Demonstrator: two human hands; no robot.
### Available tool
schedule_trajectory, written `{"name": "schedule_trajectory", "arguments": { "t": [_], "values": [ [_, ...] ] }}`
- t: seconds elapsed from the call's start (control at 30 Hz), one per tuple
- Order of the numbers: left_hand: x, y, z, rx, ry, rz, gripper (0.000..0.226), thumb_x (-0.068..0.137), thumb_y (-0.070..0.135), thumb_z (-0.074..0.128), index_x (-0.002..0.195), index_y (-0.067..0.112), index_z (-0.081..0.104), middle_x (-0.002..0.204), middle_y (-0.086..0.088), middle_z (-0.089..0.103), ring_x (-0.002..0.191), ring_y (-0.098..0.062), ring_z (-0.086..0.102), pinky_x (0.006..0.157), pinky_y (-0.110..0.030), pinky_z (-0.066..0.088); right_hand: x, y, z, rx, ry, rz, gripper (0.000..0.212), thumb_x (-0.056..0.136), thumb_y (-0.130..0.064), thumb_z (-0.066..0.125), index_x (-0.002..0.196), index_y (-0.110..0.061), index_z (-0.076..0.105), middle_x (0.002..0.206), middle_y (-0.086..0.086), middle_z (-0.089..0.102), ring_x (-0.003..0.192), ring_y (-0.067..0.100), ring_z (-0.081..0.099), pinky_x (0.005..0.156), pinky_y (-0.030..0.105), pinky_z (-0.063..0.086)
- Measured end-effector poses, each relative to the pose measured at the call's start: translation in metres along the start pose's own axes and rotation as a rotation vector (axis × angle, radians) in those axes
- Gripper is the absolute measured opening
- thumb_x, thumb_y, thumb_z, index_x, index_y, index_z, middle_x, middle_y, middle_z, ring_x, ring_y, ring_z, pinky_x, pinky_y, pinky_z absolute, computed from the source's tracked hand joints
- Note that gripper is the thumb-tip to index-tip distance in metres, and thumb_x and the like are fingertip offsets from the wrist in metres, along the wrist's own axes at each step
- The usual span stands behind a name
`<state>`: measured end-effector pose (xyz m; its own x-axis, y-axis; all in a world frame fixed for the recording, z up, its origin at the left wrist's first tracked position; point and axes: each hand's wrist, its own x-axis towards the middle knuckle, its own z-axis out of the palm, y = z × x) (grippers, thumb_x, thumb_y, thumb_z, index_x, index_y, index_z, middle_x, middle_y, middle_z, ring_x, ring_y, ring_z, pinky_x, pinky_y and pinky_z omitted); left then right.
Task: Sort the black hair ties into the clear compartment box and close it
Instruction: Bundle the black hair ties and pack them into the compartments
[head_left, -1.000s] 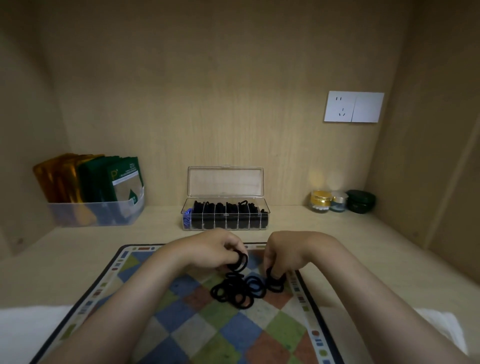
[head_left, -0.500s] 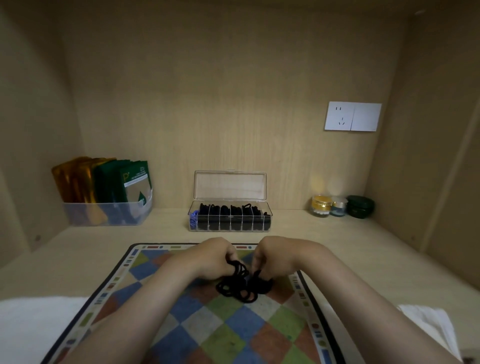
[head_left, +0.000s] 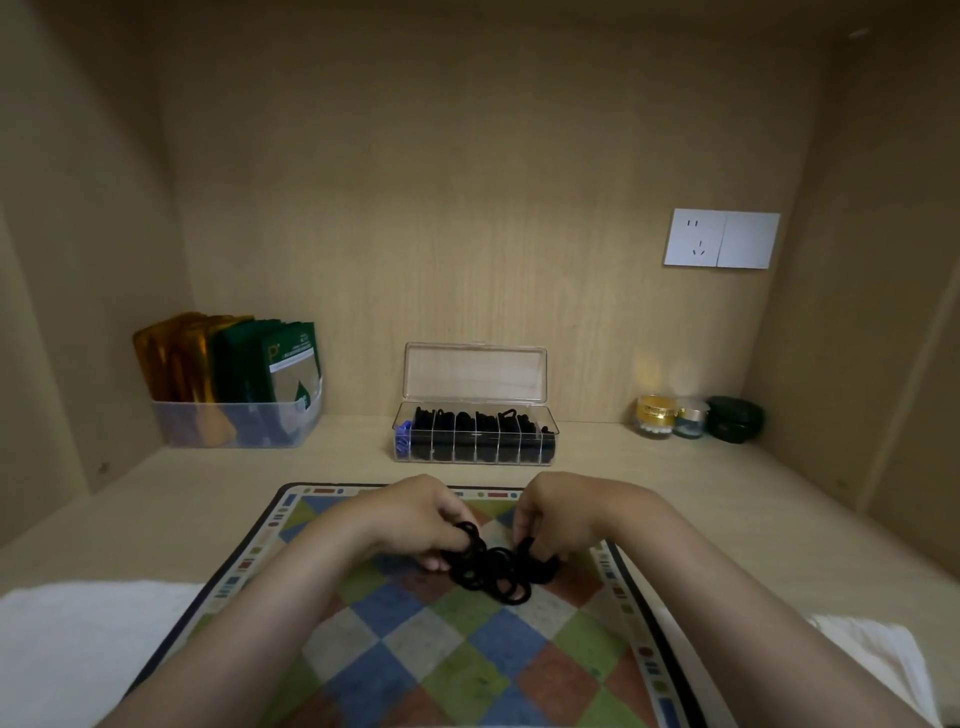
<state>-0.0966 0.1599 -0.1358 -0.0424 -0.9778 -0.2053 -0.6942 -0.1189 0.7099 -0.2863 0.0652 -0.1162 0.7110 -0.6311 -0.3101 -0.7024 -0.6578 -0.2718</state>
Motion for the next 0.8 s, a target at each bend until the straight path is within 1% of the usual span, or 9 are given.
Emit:
{"name": "schedule_trajectory", "arguments": {
  "t": [0.13, 0.27, 0.33, 0.4, 0.43, 0.5, 0.53, 0.63, 0.8],
  "values": [
    [-0.004, 0.003, 0.005, 0.237, 0.041, -0.013, 0.029, 0.086, 0.010, 0.066, 0.110, 0.024, 0.074, 0.101, 0.005, 0.072, 0.077, -0.010, 0.068, 0.063, -0.019, 0.056, 0.000, -0.001, -0.002, -0.066, -0.022, 0.012, 0.016, 0.086, -0.018, 0.068, 0.100, -0.024, 0.073, 0.095, -0.005, 0.071, 0.088, 0.018, 0.072, 0.074, 0.030, 0.057],
    [-0.001, 0.004, 0.008, 0.365, 0.078, -0.022, 0.018, 0.086, 0.015, 0.067, 0.098, 0.025, 0.075, 0.099, 0.008, 0.070, 0.087, -0.009, 0.062, 0.067, -0.018, 0.045, -0.002, 0.003, -0.009, 0.003, 0.102, -0.013, 0.016, 0.088, -0.012, 0.064, 0.098, -0.018, 0.075, 0.097, -0.001, 0.073, 0.084, 0.018, 0.072, 0.069, 0.025, 0.060],
    [0.001, 0.004, 0.006, 0.334, 0.096, -0.035, 0.012, 0.087, 0.017, 0.066, 0.090, 0.026, 0.073, 0.089, 0.008, 0.068, 0.078, -0.006, 0.061, 0.064, -0.018, 0.045, -0.003, 0.004, -0.013, 0.021, 0.226, -0.061, 0.022, 0.089, -0.009, 0.063, 0.104, -0.019, 0.075, 0.097, -0.007, 0.070, 0.085, 0.010, 0.066, 0.064, 0.014, 0.050],
    [0.003, 0.002, 0.001, 0.238, 0.131, -0.045, 0.009, 0.088, 0.016, 0.065, 0.085, 0.024, 0.068, 0.081, 0.006, 0.067, 0.068, -0.007, 0.061, 0.061, -0.020, 0.051, -0.005, 0.004, -0.016, 0.136, 0.248, -0.098, 0.030, 0.089, -0.007, 0.063, 0.114, -0.021, 0.073, 0.096, -0.008, 0.068, 0.075, 0.002, 0.064, 0.057, 0.011, 0.047],
    [0.003, 0.000, -0.001, 0.178, 0.140, -0.054, 0.009, 0.089, 0.013, 0.063, 0.085, 0.021, 0.065, 0.081, 0.001, 0.068, 0.066, -0.009, 0.063, 0.062, -0.024, 0.056, -0.006, 0.003, -0.017, 0.189, 0.215, -0.123, 0.033, 0.090, -0.006, 0.064, 0.118, -0.021, 0.072, 0.098, -0.006, 0.070, 0.072, 0.001, 0.066, 0.056, 0.012, 0.050],
    [0.004, -0.005, -0.006, 0.109, 0.139, -0.066, 0.010, 0.090, 0.009, 0.060, 0.086, 0.018, 0.063, 0.085, -0.008, 0.070, 0.068, -0.015, 0.066, 0.069, -0.031, 0.059, -0.005, -0.001, -0.015, 0.231, 0.140, -0.174, 0.038, 0.089, -0.004, 0.065, 0.121, -0.024, 0.071, 0.106, 0.000, 0.074, 0.082, 0.011, 0.073, 0.065, 0.022, 0.059],
    [0.004, -0.009, -0.008, 0.104, 0.143, -0.067, 0.009, 0.091, 0.010, 0.060, 0.087, 0.018, 0.062, 0.087, -0.009, 0.070, 0.068, -0.015, 0.066, 0.069, -0.030, 0.059, -0.003, -0.004, -0.012, 0.229, 0.110, -0.188, 0.040, 0.089, -0.004, 0.064, 0.122, -0.025, 0.071, 0.110, 0.000, 0.074, 0.088, 0.015, 0.073, 0.070, 0.027, 0.061],
    [0.006, -0.018, -0.013, 0.098, 0.170, -0.064, 0.006, 0.091, 0.014, 0.063, 0.090, 0.020, 0.065, 0.089, -0.005, 0.068, 0.070, -0.014, 0.066, 0.065, -0.024, 0.059, 0.009, -0.012, -0.003, 0.089, 0.069, -0.209, 0.039, 0.087, -0.005, 0.065, 0.121, -0.026, 0.071, 0.111, -0.009, 0.072, 0.094, 0.016, 0.072, 0.076, 0.028, 0.060],
    [0.011, -0.030, -0.020, -0.021, 0.205, -0.082, 0.008, 0.092, 0.015, 0.064, 0.092, 0.023, 0.066, 0.095, -0.005, 0.067, 0.084, -0.017, 0.070, 0.069, -0.027, 0.061, 0.025, -0.015, 0.005, -0.053, 0.116, -0.169, 0.026, 0.083, -0.005, 0.066, 0.100, -0.021, 0.078, 0.103, -0.005, 0.074, 0.093, 0.015, 0.068, 0.087, 0.037, 0.058]
  ]
}}
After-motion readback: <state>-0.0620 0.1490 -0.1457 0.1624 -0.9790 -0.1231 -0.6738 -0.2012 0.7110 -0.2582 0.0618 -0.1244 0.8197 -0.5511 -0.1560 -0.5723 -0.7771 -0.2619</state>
